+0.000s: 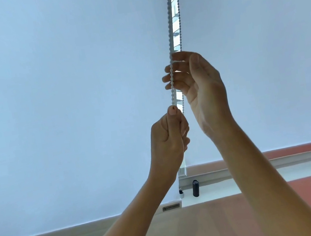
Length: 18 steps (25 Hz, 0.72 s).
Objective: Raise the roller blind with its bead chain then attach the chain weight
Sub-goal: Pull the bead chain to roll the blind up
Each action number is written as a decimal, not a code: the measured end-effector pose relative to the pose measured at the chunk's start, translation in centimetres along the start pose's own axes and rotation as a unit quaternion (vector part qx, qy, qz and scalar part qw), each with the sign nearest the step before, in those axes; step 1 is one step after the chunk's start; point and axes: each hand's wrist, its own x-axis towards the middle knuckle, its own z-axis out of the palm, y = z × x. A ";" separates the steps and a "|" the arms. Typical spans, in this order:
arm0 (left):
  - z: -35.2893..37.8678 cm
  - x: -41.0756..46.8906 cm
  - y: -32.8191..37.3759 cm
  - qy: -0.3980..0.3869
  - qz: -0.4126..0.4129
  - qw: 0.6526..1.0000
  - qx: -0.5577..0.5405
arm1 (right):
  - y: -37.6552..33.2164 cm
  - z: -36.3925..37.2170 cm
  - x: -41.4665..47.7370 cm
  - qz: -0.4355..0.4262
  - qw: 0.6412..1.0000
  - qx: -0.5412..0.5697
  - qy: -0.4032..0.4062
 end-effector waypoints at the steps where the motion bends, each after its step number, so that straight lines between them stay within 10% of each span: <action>1: -0.2 -0.1 0.0 -0.007 -0.006 1.000 -0.005 | -0.3 0.1 0.3 0.017 1.000 -0.004 -0.014; 9: -1.4 -1.5 -0.6 -0.021 -0.029 0.999 0.027 | -2.3 2.3 2.0 0.126 0.985 0.049 -0.106; 18: -2.0 -1.4 -0.7 -0.047 -0.041 0.998 0.018 | -1.4 5.0 -0.3 0.050 0.994 0.085 0.043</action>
